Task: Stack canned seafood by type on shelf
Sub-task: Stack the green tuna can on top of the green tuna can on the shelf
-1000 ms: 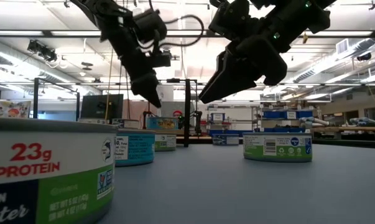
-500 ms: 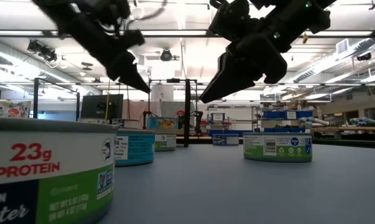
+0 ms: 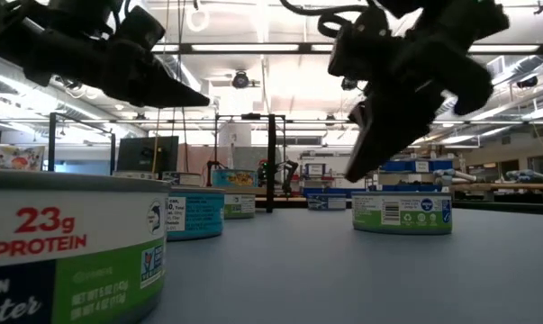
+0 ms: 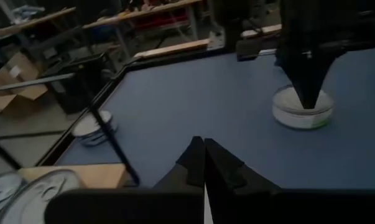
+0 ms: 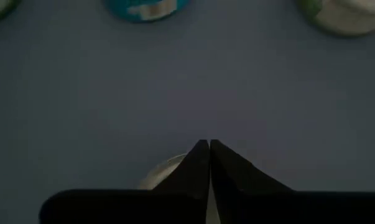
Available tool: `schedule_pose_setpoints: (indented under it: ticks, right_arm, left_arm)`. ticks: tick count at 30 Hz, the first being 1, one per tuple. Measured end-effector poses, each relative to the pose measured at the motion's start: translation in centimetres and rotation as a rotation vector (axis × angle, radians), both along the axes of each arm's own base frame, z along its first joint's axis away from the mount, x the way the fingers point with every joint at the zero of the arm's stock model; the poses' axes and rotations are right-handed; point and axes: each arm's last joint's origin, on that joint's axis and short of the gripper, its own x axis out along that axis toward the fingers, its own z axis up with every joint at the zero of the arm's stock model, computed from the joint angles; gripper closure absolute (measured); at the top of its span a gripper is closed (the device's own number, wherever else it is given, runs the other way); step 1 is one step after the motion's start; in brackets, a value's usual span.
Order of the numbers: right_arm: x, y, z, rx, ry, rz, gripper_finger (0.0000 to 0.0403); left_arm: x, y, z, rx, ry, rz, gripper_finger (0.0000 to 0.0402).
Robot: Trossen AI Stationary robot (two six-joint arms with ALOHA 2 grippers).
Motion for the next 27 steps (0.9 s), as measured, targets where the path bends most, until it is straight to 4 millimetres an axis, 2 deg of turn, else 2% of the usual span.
schedule_pose_setpoints:
  ticks: [7,11,14,21,27]
  right_arm:
    - [-0.6,3.1,1.2,0.223,0.099,0.028,0.0379]
    - [-1.5,4.7,1.2,0.344,0.174,-0.008,0.0356]
    - [-2.4,5.6,1.0,0.371,0.24,-0.054,0.0331]
    - [-3.5,6.1,0.6,0.343,0.324,-0.084,0.0274]
    - [-3.5,6.0,0.6,0.318,0.32,-0.046,0.0257]
  left_arm:
    - [-0.1,-0.5,-0.2,0.01,0.006,-0.029,0.0398]
    - [-0.1,-0.5,-0.3,0.031,0.023,-0.033,0.0398]
    - [-0.1,-0.5,-0.3,0.031,0.023,-0.033,0.0398]
    - [-0.1,-0.5,-0.3,0.032,0.024,-0.033,0.0398]
    - [-0.1,-0.5,-0.3,0.032,0.024,-0.033,0.0398]
